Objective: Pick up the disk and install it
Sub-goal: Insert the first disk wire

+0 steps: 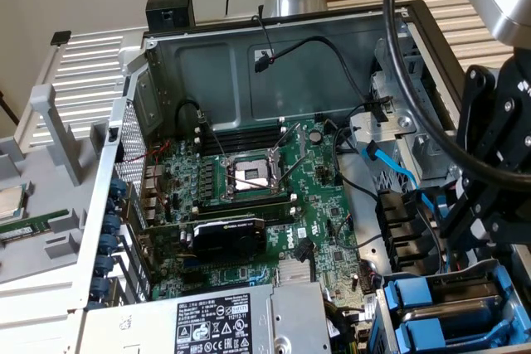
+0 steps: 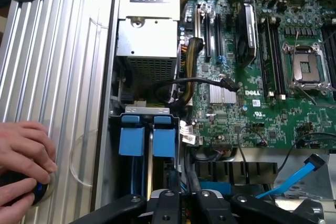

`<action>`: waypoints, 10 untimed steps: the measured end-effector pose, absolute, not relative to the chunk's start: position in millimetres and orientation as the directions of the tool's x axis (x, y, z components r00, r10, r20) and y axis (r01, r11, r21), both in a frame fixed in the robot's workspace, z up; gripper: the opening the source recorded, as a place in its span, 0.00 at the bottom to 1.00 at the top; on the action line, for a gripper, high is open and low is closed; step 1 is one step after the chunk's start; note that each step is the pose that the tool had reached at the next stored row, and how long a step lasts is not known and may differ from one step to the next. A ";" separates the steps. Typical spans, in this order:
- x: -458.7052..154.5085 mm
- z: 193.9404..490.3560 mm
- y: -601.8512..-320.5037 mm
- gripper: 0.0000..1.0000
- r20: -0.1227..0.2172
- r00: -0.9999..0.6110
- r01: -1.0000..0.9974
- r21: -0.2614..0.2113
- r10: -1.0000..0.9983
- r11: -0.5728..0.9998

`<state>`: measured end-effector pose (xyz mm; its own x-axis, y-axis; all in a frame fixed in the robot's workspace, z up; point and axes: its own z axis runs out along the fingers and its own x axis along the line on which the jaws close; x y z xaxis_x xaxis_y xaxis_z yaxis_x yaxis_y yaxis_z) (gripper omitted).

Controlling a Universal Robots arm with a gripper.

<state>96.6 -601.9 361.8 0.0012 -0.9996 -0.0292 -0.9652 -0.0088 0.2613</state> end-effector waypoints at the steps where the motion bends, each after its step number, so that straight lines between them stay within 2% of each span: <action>1: 96.9 361.7 -601.9 0.17 -0.029 -0.001 -0.965 0.262 -1.000 -0.006; 10: 99.6 361.1 -601.9 0.17 -0.029 -0.009 -0.964 0.266 -1.000 0.001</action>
<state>99.6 -601.9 361.1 -0.0085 -0.9995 -0.0288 -0.9641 0.0006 0.2655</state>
